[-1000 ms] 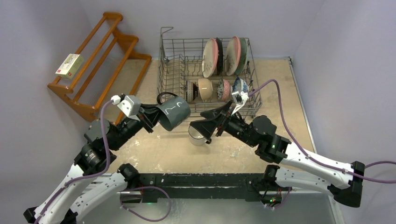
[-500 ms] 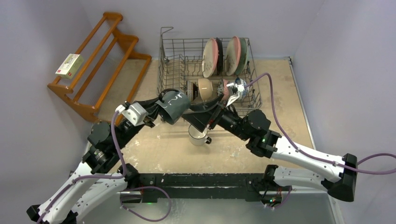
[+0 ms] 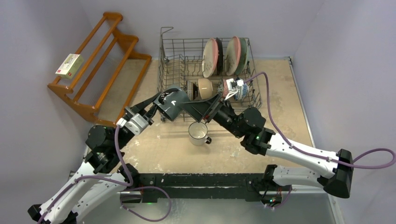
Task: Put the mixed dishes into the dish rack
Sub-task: Turn the cup upside down in the dish rack.
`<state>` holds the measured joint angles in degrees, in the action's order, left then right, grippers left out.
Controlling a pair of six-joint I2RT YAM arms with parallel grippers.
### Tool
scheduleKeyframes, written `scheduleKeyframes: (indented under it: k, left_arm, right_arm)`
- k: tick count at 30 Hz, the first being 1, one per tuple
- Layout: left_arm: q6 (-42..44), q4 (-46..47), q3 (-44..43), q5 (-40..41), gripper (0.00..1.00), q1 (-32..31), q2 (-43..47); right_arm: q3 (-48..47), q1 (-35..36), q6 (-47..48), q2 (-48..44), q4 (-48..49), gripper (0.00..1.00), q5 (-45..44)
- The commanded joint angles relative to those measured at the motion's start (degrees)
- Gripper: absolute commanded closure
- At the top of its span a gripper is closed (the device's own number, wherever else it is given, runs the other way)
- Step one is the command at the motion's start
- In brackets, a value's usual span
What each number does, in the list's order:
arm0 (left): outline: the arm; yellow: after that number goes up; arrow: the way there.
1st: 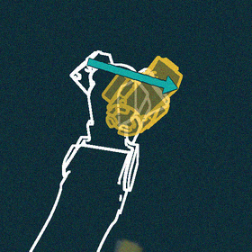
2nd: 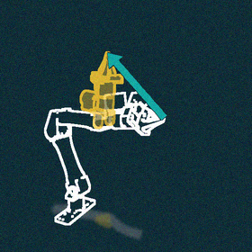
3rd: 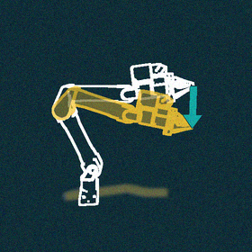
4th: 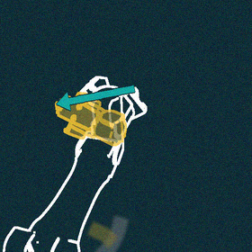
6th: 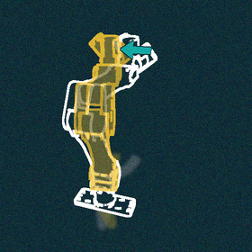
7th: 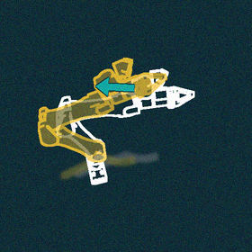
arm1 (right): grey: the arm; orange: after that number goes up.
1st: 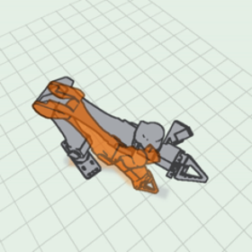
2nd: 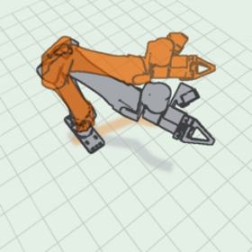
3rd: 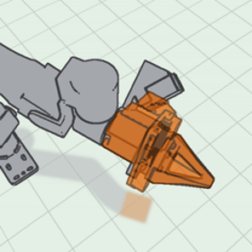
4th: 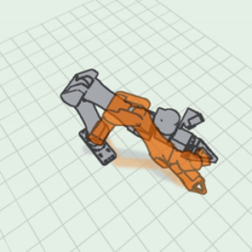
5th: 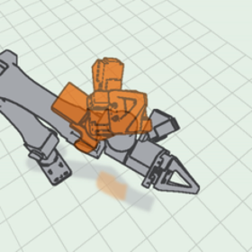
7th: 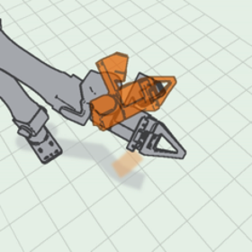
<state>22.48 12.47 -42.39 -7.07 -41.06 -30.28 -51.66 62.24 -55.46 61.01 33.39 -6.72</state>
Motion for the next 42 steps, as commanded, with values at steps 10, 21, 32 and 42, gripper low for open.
scheduleKeyframes:
  k: [10,21,32,42]
  left_arm:
    - [1.83,14.02,0.52,-4.60,1.00,-0.17,0.64]
    - [2.37,13.80,0.30,-7.01,1.00,-0.18,0.84]
    - [-1.03,14.72,-0.05,-11.87,1.00,-0.19,0.79]
    - [-1.69,15.41,1.06,-13.01,1.00,-0.17,0.06]
  right_arm:
    - [-6.84,0.16,-5.57,5.17,9.73,0.01,1.58]
    - [-8.37,0.16,-3.08,7.02,8.89,0.01,5.88]
    - [-8.00,0.12,-3.60,7.97,11.24,0.01,7.78]
    - [-7.26,0.11,-5.21,7.86,14.09,0.01,5.86]
